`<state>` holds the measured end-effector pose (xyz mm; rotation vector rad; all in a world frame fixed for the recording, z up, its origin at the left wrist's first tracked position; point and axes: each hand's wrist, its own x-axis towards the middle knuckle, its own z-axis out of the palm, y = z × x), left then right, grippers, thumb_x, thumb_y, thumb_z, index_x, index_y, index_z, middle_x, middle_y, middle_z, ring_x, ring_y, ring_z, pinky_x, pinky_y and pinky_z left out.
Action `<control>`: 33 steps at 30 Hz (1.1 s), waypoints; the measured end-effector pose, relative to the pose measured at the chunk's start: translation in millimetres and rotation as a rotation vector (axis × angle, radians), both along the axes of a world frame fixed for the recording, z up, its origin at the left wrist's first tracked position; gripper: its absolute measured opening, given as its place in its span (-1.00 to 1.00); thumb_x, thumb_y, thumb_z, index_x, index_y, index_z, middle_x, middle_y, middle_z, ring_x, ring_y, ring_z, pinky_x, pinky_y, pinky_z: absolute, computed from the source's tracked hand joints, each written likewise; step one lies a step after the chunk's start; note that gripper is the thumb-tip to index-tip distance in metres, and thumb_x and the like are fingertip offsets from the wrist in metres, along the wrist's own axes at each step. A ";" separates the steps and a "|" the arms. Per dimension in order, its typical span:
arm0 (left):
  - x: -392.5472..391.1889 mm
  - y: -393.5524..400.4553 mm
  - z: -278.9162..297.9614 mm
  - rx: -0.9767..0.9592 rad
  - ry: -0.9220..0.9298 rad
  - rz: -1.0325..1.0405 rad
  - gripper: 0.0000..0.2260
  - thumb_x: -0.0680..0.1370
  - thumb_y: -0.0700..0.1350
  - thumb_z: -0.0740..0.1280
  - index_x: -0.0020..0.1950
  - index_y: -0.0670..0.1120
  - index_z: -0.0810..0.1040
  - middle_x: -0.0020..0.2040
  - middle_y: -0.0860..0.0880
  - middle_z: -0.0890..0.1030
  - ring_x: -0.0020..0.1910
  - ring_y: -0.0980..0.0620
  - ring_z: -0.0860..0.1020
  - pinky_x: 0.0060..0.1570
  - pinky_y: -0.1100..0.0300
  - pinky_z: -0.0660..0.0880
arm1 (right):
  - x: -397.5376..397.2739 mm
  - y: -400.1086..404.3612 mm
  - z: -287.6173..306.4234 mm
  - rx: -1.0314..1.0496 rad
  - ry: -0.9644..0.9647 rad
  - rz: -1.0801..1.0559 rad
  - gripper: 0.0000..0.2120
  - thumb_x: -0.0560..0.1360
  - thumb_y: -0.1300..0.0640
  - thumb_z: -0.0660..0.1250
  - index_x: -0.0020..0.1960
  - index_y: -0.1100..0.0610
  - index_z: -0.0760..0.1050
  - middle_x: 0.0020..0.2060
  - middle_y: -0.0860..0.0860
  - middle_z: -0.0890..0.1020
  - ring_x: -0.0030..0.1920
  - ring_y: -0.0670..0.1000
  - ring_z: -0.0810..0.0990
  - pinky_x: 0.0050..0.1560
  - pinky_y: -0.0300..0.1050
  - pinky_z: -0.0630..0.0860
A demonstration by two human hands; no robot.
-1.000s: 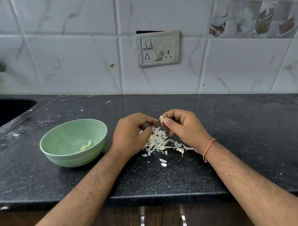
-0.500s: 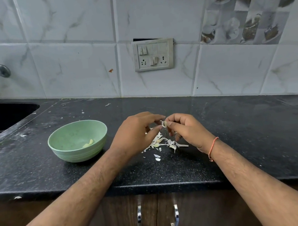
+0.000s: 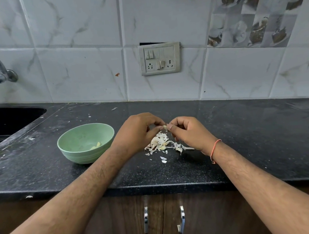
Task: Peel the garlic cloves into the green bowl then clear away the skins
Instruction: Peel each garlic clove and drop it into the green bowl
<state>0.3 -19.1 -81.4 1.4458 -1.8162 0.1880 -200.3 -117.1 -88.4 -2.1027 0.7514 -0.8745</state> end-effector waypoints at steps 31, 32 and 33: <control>-12.6 16.3 -3.1 0.339 0.805 -0.178 -0.83 0.63 -0.08 0.49 0.14 -0.14 0.76 -0.02 -0.15 0.77 -0.21 0.07 0.63 -0.35 0.26 0.56 | -2.0 19.1 7.6 -0.148 -0.055 -0.029 -0.95 0.55 0.00 0.54 -0.01 -0.05 0.74 -0.14 -0.19 0.75 -0.09 -0.14 0.71 -0.02 -0.20 0.63; -13.3 15.4 -4.6 0.345 0.860 -0.187 -0.83 0.62 -0.09 0.49 0.13 -0.17 0.75 -0.01 -0.14 0.77 -0.23 0.10 0.62 -0.35 0.28 0.55 | -2.1 18.1 5.9 -0.160 -0.064 -0.033 -0.96 0.56 0.01 0.54 -0.01 -0.05 0.73 -0.14 -0.19 0.75 -0.08 -0.14 0.71 -0.01 -0.21 0.63; -14.2 14.6 -6.7 0.351 0.906 -0.192 -0.82 0.61 -0.09 0.50 0.11 -0.19 0.75 -0.02 -0.13 0.77 -0.24 0.11 0.62 -0.36 0.29 0.54 | -1.8 17.0 4.0 -0.166 -0.077 -0.035 -0.97 0.57 0.01 0.53 -0.01 -0.05 0.73 -0.13 -0.18 0.75 -0.07 -0.13 0.71 -0.01 -0.20 0.63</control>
